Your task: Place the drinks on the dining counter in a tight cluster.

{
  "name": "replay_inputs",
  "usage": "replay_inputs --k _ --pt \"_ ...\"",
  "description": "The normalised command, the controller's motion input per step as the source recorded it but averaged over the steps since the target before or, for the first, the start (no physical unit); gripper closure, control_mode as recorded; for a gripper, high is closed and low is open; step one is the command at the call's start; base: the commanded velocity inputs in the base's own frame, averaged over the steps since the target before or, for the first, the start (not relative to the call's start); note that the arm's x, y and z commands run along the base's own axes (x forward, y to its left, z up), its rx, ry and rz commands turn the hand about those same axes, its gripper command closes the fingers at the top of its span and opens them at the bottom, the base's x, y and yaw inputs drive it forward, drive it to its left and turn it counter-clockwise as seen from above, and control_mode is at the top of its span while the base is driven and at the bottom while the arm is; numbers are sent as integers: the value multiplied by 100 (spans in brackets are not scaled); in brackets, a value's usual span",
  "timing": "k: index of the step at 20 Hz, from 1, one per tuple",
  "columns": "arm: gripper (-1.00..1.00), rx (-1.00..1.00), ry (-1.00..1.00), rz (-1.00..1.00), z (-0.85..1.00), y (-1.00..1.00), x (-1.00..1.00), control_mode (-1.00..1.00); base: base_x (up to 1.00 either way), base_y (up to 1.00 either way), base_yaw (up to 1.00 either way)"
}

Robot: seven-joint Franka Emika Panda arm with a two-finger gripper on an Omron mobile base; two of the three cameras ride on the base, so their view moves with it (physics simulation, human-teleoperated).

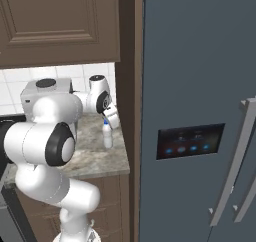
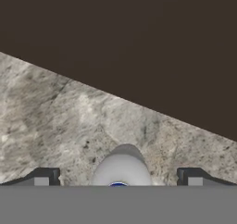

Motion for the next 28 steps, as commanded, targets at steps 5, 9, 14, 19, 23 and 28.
replay_inputs --k 5,9,14,19,23,28 --pt "-100 0 0 0 -1 3 -11 -100 0 0 0" --pt "-100 0 0 0 -10 6 -22 -100 0 0 0" --pt "-100 0 0 0 -10 8 -17 -100 0 0 0" --pt "-100 0 0 0 -10 0 6 -100 0 0 0" --pt "-100 0 0 -1 0 0 17 -100 0 0 0" --pt "-100 0 0 -1 0 0 10 -100 0 0 0"
